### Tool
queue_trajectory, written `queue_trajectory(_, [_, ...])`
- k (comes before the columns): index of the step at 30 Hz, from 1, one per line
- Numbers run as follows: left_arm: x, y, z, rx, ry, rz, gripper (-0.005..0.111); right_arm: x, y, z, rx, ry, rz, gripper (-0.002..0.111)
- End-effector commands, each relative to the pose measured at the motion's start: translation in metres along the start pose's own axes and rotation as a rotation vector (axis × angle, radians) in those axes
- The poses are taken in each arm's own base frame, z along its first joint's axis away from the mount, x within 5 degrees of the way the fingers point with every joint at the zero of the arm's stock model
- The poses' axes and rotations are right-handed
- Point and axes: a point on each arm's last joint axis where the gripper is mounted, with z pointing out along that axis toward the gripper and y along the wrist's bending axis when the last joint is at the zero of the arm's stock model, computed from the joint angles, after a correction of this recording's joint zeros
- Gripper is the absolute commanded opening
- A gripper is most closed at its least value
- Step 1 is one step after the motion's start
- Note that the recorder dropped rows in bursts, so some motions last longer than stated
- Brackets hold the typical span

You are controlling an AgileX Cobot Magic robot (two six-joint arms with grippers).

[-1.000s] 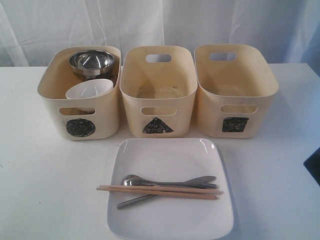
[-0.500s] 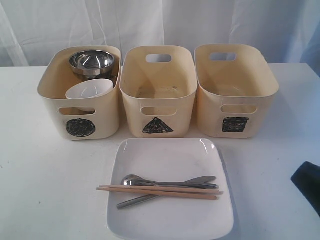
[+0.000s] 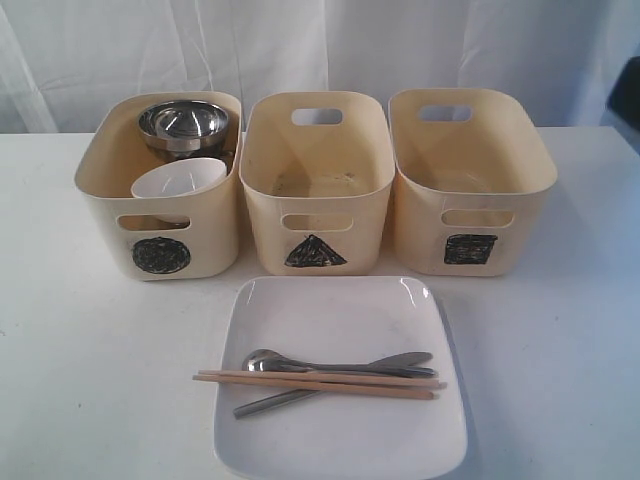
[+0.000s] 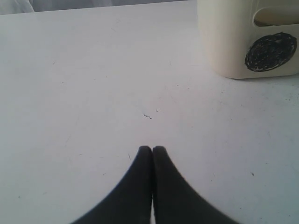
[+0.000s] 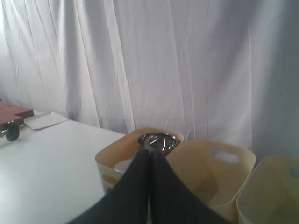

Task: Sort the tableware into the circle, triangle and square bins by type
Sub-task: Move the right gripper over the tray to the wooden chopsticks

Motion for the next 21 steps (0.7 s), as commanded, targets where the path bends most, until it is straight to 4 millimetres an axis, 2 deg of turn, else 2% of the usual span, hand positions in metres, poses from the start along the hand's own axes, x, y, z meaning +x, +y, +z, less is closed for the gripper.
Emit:
queue_trajectory(1, [0.001,-0.001,0.000,0.010,0.002,-0.014,0.000,0.013,-0.018,0.030,-0.025,0.136,0.090,0.000])
queue_trajectory(8, [0.001,-0.001,0.000,0.010,0.002,-0.014,0.000,0.042,-0.036,0.062,-0.107,0.318,0.114,0.000])
queue_trajectory(12, [0.001,-0.001,0.000,0.010,0.002,-0.014,0.000,0.055,-0.044,0.074,-0.137,0.380,0.092,0.000])
queue_trajectory(19, [0.001,-0.001,0.000,0.010,0.002,-0.014,0.000,0.079,-0.058,0.093,-0.154,0.471,0.206,0.000])
queue_trajectory(21, [0.001,-0.001,0.000,0.010,0.002,-0.014,0.000,0.088,-0.062,0.098,-0.167,0.507,0.187,0.000])
